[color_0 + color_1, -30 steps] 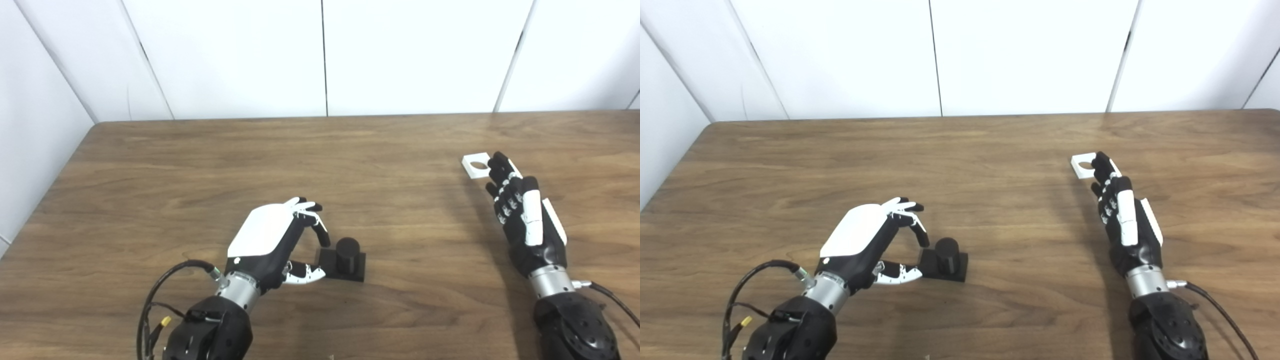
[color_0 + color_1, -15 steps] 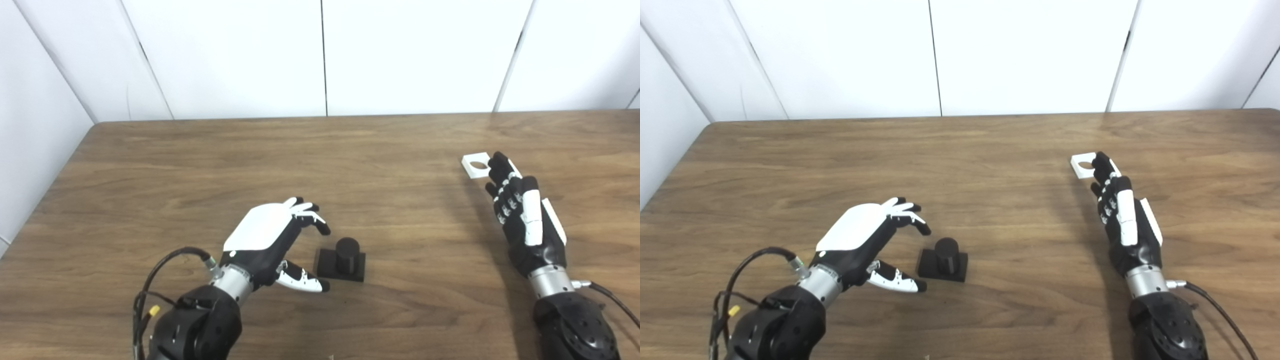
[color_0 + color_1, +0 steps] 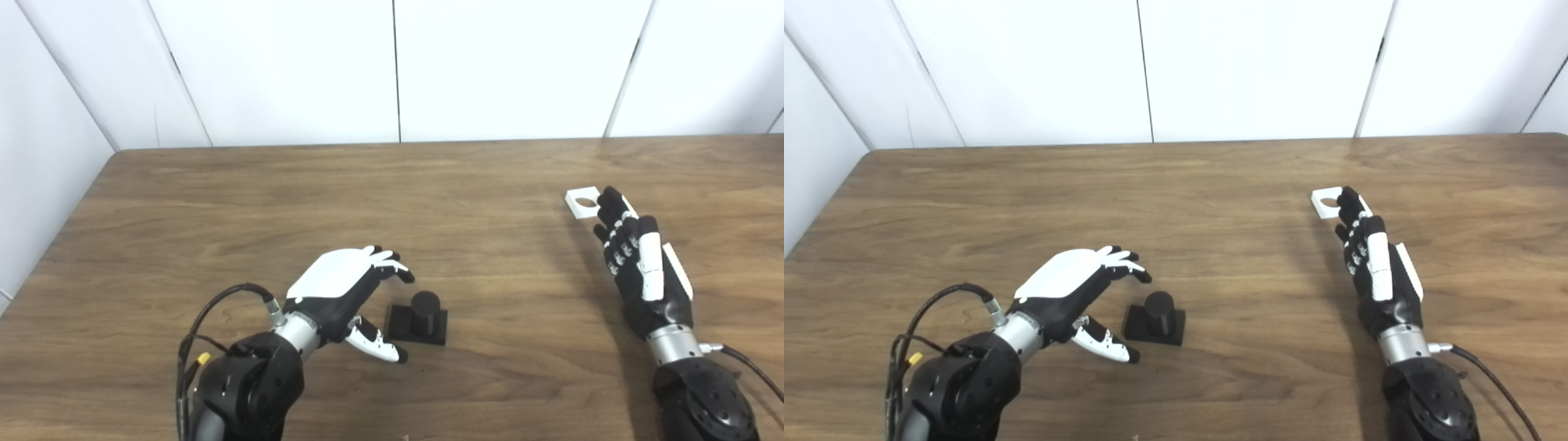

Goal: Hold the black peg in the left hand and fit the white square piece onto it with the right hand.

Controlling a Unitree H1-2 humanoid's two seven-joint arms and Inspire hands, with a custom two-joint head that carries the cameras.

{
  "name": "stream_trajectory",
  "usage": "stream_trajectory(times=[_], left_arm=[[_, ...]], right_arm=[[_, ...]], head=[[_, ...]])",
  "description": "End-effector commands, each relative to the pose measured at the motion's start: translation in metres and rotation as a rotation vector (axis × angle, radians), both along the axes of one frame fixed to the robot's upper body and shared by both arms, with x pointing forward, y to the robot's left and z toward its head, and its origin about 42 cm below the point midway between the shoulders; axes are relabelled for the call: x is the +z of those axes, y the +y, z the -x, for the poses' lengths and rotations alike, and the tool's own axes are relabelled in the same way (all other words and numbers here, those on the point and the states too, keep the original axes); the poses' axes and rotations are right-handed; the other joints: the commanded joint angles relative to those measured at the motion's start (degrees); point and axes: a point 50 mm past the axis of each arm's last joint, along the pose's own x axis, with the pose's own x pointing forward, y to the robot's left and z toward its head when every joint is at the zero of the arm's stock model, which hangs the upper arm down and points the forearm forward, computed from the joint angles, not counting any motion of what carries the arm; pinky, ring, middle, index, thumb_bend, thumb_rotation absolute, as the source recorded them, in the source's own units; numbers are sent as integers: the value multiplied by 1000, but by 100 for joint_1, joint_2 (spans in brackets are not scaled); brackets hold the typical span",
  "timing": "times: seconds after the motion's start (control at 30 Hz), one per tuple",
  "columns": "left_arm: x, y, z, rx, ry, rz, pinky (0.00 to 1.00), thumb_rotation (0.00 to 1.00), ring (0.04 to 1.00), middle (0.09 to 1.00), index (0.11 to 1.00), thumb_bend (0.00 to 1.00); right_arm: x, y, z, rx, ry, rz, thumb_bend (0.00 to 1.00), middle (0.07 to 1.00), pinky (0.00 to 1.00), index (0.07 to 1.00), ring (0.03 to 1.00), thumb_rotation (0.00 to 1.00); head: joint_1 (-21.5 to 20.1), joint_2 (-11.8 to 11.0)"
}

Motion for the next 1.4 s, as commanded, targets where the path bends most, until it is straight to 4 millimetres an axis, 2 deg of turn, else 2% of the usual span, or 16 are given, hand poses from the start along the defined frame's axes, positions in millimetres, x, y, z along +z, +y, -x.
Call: stream_trajectory(times=[0.0, 0.37, 0.7, 0.8, 1.13, 1.23, 1.37], left_arm=[[9, -3, -9, 0, -65, -6, 960, 186, 1000, 950, 770, 914], [-7, -4, -23, 0, -43, -27, 962, 145, 1000, 948, 718, 866], [-10, -8, -35, -22, -67, -71, 978, 137, 1000, 949, 688, 824], [-12, -8, -36, -26, -77, -82, 977, 147, 1000, 946, 678, 816], [-15, -8, -34, -11, -81, -55, 994, 85, 1000, 930, 591, 781], [-14, -9, -33, -8, -82, -48, 998, 64, 1000, 922, 510, 576], [-13, -9, -33, -9, -78, -42, 1000, 57, 1000, 918, 491, 525]], right_arm=[[-47, 17, 30, -14, 152, -73, 665, 966, 1000, 957, 1000, 1000], [-48, 17, 33, -25, 152, -81, 654, 963, 1000, 954, 1000, 1000], [-48, 16, 36, -27, 155, -84, 670, 966, 1000, 951, 1000, 1000], [-47, 16, 37, -28, 156, -85, 669, 966, 1000, 951, 1000, 1000], [-47, 15, 36, -26, 152, -93, 665, 965, 1000, 951, 1000, 1000], [-46, 15, 37, -26, 153, -94, 659, 964, 1000, 952, 1000, 1000], [-46, 14, 36, -25, 151, -96, 664, 964, 1000, 948, 1000, 995]], head=[[-4, 6], [-26, 30], [-14, 70], [-9, 83], [30, 116], [36, 127], [39, 146]])
